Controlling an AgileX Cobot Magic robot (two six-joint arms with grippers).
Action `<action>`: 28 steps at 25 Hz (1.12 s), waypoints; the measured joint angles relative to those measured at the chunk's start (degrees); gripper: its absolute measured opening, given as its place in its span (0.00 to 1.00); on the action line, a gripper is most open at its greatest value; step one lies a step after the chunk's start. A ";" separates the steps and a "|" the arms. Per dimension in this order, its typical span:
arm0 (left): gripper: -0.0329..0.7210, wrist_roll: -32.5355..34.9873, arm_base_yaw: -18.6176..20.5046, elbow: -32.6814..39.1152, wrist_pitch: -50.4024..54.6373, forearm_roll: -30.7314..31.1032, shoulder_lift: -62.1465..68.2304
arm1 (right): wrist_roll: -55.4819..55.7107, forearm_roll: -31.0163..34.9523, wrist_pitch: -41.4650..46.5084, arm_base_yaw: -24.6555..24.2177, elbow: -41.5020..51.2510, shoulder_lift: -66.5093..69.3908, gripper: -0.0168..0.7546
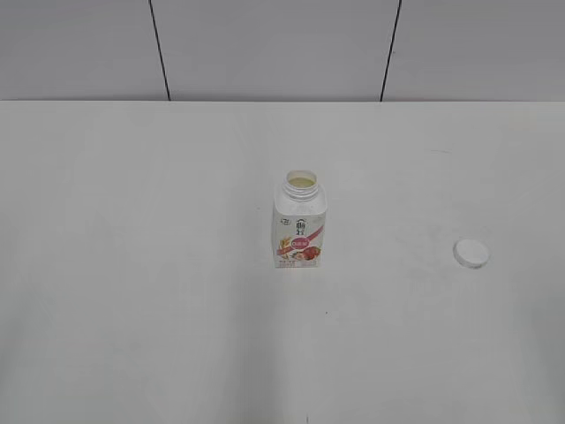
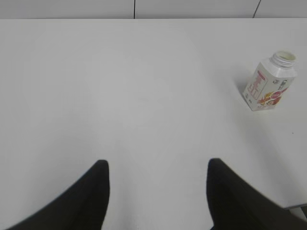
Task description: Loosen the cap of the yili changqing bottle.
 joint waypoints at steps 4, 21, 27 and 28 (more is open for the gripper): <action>0.58 0.00 0.00 0.00 0.00 0.00 0.00 | 0.00 -1.09 -0.06 0.00 0.00 0.00 0.60; 0.55 0.00 2.48 0.00 0.00 -0.31 0.00 | 0.00 -1.16 -0.17 -2.30 0.00 0.00 0.60; 0.53 0.00 2.55 0.00 0.00 -0.31 0.00 | 0.00 -1.16 -0.23 -2.30 0.00 0.00 0.60; 0.53 0.00 2.55 0.00 0.00 -0.31 0.00 | 0.00 -1.16 -0.23 -2.30 0.00 0.00 0.60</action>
